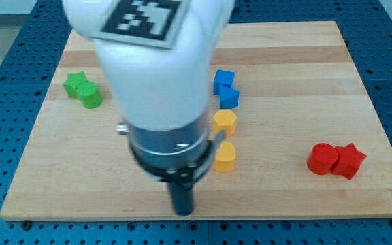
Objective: Push the yellow heart into the yellow hexagon
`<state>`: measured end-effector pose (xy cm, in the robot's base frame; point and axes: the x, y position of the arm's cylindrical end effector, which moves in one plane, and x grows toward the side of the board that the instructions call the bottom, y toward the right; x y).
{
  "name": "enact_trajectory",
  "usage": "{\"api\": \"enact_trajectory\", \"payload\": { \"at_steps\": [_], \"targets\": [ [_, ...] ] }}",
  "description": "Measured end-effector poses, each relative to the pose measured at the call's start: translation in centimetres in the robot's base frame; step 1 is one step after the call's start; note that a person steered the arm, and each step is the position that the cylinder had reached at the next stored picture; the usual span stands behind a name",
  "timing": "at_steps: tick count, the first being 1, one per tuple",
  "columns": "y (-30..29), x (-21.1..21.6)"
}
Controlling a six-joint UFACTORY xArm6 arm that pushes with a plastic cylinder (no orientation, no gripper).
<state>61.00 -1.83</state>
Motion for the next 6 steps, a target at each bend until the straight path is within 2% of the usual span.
{"api": "enact_trajectory", "payload": {
  "at_steps": [1, 5, 6],
  "targets": [
    [1.2, -3.0],
    [4.2, -3.1],
    [4.2, -5.2]
  ]
}}
